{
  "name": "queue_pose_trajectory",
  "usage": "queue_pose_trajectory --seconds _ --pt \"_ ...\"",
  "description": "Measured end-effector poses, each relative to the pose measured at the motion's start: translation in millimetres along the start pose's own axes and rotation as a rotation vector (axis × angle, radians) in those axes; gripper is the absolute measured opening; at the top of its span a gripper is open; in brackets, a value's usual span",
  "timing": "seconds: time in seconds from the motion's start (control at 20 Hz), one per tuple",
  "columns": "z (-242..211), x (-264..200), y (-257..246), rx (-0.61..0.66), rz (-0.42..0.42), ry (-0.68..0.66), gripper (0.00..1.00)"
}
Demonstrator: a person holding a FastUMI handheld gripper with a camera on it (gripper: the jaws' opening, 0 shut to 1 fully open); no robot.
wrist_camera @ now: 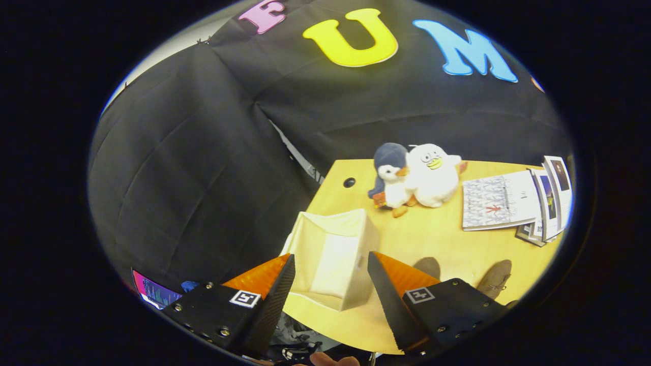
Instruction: Open the storage box then place both shoes into the box .Put the left shoe in first, then the right shoe, with the right side of both shoes facing outward in a uniform manner.
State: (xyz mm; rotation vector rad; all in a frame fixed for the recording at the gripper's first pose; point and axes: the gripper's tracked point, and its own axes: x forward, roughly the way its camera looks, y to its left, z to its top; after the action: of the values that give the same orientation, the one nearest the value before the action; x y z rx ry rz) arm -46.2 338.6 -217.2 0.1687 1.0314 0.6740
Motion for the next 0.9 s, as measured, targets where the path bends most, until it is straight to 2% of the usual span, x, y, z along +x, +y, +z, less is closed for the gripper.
queue_pose_trajectory --seconds 0.45,0.6,0.9 --pt "-59 5 -99 0.050 -0.126 0.044 0.88" --pt "-80 13 -135 0.045 -0.219 0.037 0.89" --pt "-145 33 -167 0.073 -0.266 0.173 0.89"
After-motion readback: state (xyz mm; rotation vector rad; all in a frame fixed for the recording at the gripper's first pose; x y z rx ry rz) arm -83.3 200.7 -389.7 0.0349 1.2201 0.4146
